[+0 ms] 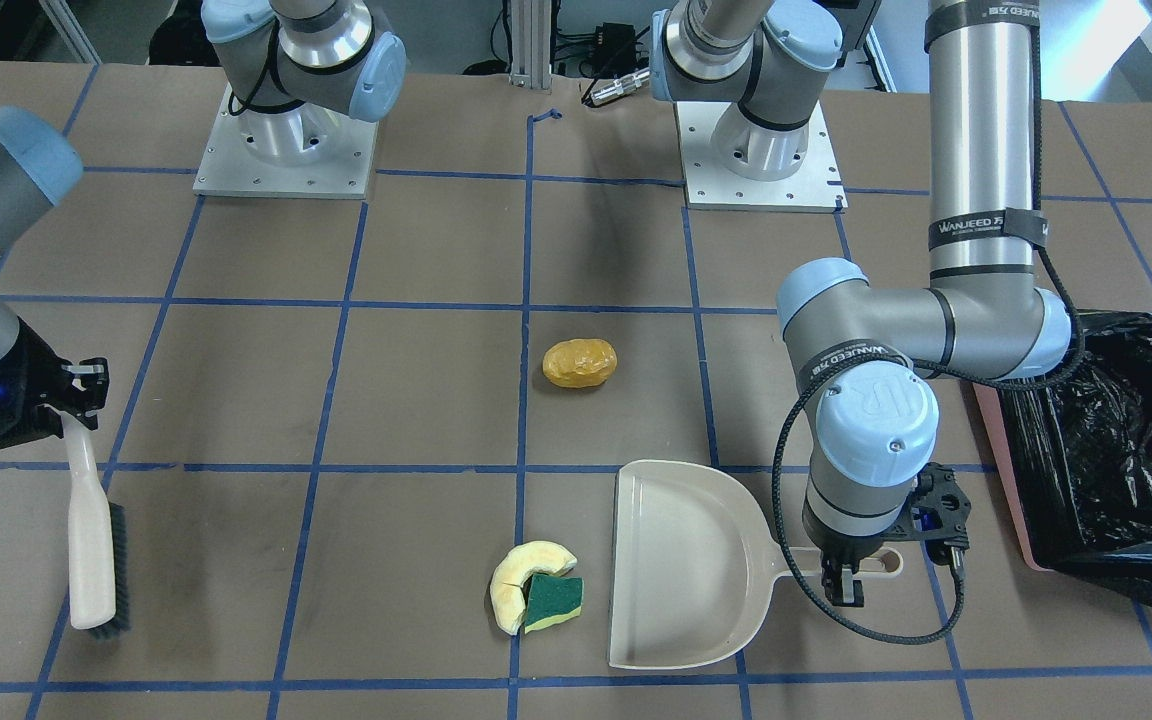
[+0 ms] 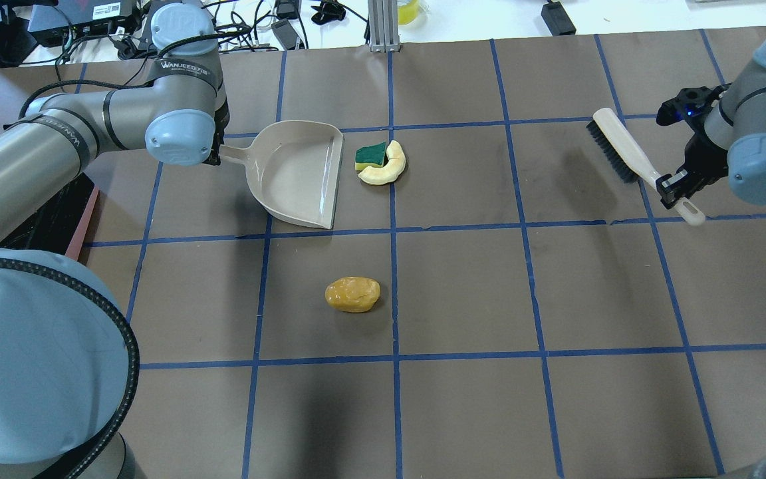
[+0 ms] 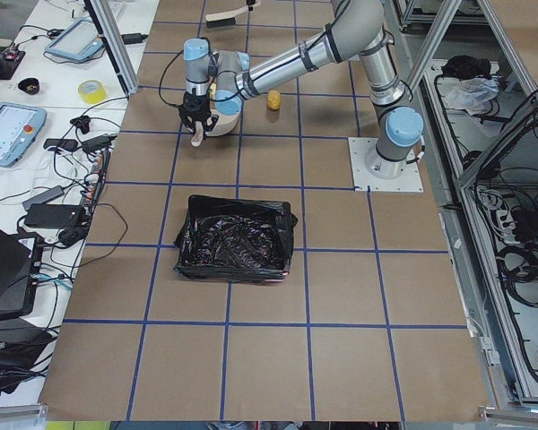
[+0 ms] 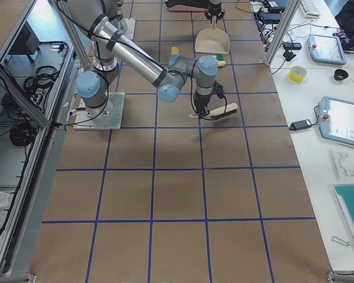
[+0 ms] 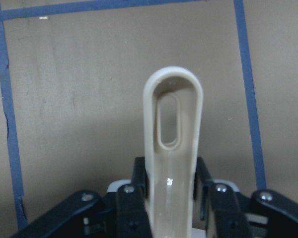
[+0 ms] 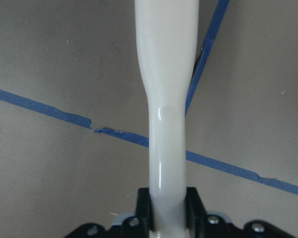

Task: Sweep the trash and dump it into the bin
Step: 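Sweep the sponge and banana peel into the dustpan with the right gripper's brush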

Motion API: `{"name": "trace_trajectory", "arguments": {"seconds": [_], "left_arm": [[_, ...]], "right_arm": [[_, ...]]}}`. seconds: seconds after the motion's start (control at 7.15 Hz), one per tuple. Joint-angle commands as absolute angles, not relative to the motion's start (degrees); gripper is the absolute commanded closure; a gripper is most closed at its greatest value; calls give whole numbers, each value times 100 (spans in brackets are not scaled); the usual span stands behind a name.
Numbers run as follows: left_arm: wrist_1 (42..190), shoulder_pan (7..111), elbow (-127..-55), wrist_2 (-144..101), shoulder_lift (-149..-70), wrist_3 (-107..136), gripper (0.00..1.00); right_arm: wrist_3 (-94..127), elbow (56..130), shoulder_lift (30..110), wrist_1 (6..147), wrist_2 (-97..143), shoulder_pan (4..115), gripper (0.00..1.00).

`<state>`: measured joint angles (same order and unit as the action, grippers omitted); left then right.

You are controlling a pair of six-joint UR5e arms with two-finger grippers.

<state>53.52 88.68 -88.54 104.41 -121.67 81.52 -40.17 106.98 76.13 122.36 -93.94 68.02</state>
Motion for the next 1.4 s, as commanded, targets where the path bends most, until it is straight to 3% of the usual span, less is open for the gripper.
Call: {"name": "trace_trajectory", "arguments": {"seconds": [0.0,0.42,1.26], "left_arm": [[5344,8868,-8851,10450,-12182,8147,100],[5344,8868,-8859,10485,-12182,8147,100],[5318,8868,-8851,10485,-12164,8156,100]], "right_arm": [[-2897,10259,7682,11631,-9526,7405,88],[-298,9643,7236,10961,-9659,9126,89],[1889,8334,5433,11452,-9145,11370,96]]}}
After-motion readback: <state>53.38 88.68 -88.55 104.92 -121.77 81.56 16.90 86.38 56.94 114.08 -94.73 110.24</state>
